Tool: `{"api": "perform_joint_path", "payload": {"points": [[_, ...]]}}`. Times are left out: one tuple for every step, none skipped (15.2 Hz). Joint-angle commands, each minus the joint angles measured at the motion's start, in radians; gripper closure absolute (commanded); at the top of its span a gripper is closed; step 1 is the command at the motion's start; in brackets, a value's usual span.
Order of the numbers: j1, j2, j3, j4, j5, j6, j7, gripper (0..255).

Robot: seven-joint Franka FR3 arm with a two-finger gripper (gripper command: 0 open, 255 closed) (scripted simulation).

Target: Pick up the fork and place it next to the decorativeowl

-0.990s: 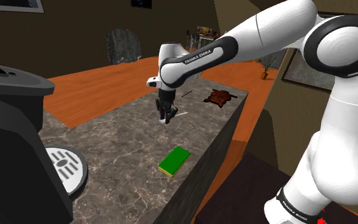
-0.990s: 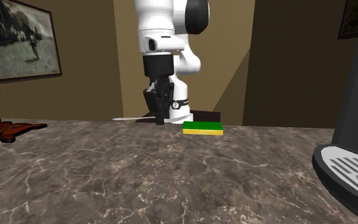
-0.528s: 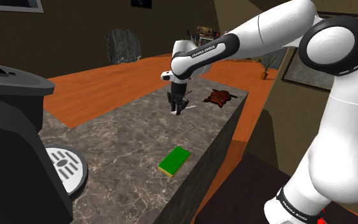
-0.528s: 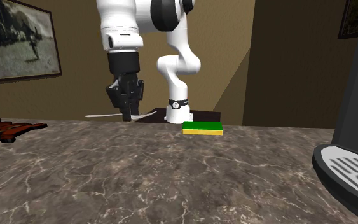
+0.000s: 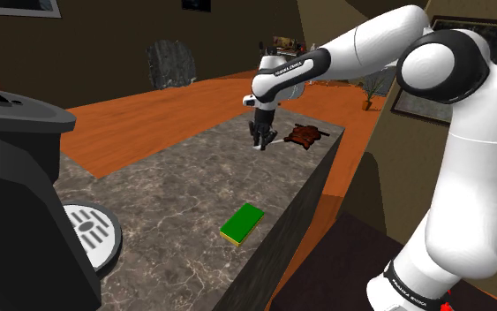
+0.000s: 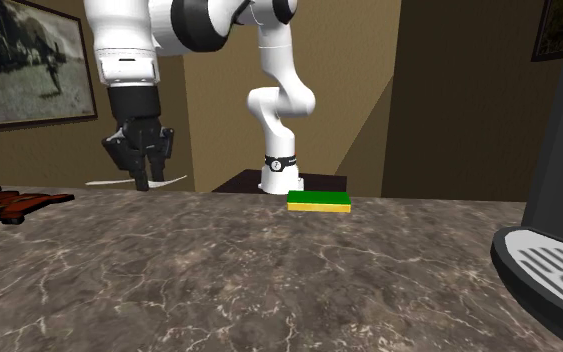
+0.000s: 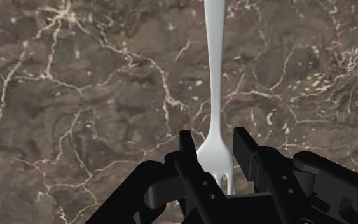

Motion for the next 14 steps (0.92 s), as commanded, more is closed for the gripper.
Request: {"api": "perform_joint_path", "payload": {"points": [[-0.031, 0.024, -0.015, 0.042, 0.006, -0.02, -0.047, 255], [-0.046, 0.037, -0.021, 0.061, 0.009, -0.028, -0.068, 255], [-0.06, 0.051, -0.027, 0.082, 0.013, -0.036, -0.089, 255], [-0.075, 0.066, -0.033, 0.104, 0.016, -0.044, -0.11, 255], [-0.09, 0.082, -0.039, 0.127, 0.02, -0.053, -0.131, 255], [-0.106, 0.098, -0.044, 0.152, 0.023, -0.063, -0.151, 255], [-0.121, 0.116, -0.049, 0.178, 0.027, -0.073, -0.171, 255], [-0.137, 0.134, -0.054, 0.206, 0.031, -0.084, -0.191, 255], [-0.155, 0.157, -0.059, 0.241, 0.036, -0.097, -0.213, 255], [-0.156, 0.161, -0.058, 0.234, 0.037, -0.086, -0.214, 255], [-0.156, 0.166, -0.057, 0.227, 0.038, -0.075, -0.215, 255], [-0.156, 0.171, -0.056, 0.221, 0.039, -0.063, -0.216, 255], [-0.156, 0.176, -0.056, 0.215, 0.041, -0.052, -0.217, 255], [-0.157, 0.182, -0.055, 0.21, 0.042, -0.042, -0.218, 255]]}}
